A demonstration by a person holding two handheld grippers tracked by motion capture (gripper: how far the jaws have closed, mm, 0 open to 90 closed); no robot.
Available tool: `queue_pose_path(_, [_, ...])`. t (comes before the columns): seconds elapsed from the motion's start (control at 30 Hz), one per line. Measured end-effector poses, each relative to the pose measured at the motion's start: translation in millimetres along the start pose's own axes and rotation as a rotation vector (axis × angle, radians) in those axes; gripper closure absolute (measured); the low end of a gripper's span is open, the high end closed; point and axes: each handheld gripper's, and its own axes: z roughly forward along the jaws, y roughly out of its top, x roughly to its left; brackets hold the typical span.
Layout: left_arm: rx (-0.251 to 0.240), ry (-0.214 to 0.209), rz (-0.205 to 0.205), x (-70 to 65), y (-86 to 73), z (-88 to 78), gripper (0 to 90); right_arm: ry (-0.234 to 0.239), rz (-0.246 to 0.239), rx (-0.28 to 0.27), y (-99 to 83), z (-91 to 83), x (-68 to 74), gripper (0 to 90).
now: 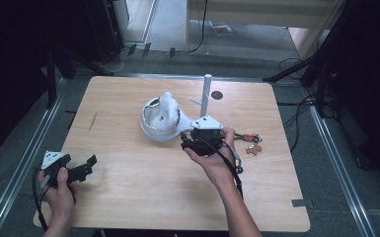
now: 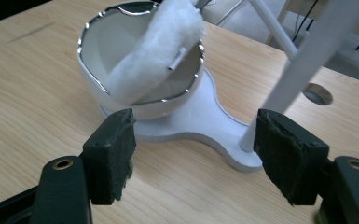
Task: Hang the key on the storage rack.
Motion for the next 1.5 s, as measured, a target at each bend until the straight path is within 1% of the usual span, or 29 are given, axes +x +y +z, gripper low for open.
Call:
queue_pose_path(0.1, [0.001, 0.001, 0.001, -0.1, 0.1, 0.2, 0.0, -0.002, -0.004, 0.009, -4.0, -5.0, -9.6, 31.1])
queue_pose_path(0.17, [0.002, 0.002, -0.001, -0.4, 0.2, 0.5, 0.0, -0.009, -0.015, 0.014, -6.1, -7.9, -15.7, 31.5])
queue_pose_path(0.27, [0.003, 0.003, 0.001, -0.8, 0.1, 0.2, 0.0, -0.004, -0.028, 0.016, -10.0, -10.8, -26.0, 31.9])
queue_pose_path(0.33, [0.004, 0.005, 0.001, -0.7, 0.3, 0.9, 0.0, 0.005, -0.047, 0.024, -13.6, -10.6, -33.0, 32.1])
queue_pose_path(0.37, [0.004, 0.006, 0.004, -0.7, 0.5, 1.0, 0.0, 0.005, -0.064, 0.029, -15.7, -10.0, -36.6, 32.3])
queue_pose_path(0.47, [0.006, 0.005, 0.006, -0.5, 0.5, 0.8, 0.0, 0.002, -0.103, 0.057, -22.3, -6.8, -46.3, 33.1])
queue_pose_path(0.67, [0.003, 0.007, 0.006, -0.5, 0.4, 0.5, 0.0, 0.007, -0.156, 0.131, -34.5, 0.2, -64.4, 33.5])
queue_pose_path(0.8, [0.003, 0.007, 0.006, -0.5, 0.4, 0.5, 0.0, 0.012, -0.153, 0.156, -41.1, 3.2, -77.5, 34.0])
queue_pose_path(0.9, [0.003, 0.008, 0.005, -0.5, 0.3, 0.3, 0.0, 0.004, -0.144, 0.178, -46.7, 6.9, -89.1, 34.6])
queue_pose_path(1.1, [0.000, 0.005, 0.002, -0.5, 0.1, 0.1, 0.0, -0.006, -0.165, 0.239, -58.8, 12.6, -112.7, 35.6])
queue_pose_path(1.17, [0.000, 0.006, 0.002, -0.5, 0.1, 0.0, 0.0, -0.008, -0.177, 0.255, -61.7, 13.7, -120.0, 35.6])
queue_pose_path(1.23, [0.000, 0.007, 0.001, -0.7, 0.1, -0.1, 0.0, -0.013, -0.178, 0.266, -63.8, 14.0, -126.6, 35.7])
queue_pose_path(1.27, [0.000, 0.007, 0.002, -0.7, 0.0, -0.1, 0.0, -0.009, -0.176, 0.266, -64.7, 14.0, -130.2, 35.7])
queue_pose_path(1.3, [0.000, 0.007, 0.002, -0.7, 0.1, -0.1, 0.0, -0.011, -0.164, 0.271, -65.6, 13.7, -132.9, 35.9])
queue_pose_path(1.4, [0.000, 0.007, 0.002, -0.9, 0.0, 0.0, 0.0, -0.016, -0.158, 0.284, -69.4, 13.7, -142.3, 36.9])
queue_pose_path(1.5, [-0.001, 0.008, 0.002, -0.9, 0.0, 0.0, 0.0, -0.009, -0.157, 0.302, -73.8, 14.1, -151.6, 37.2])
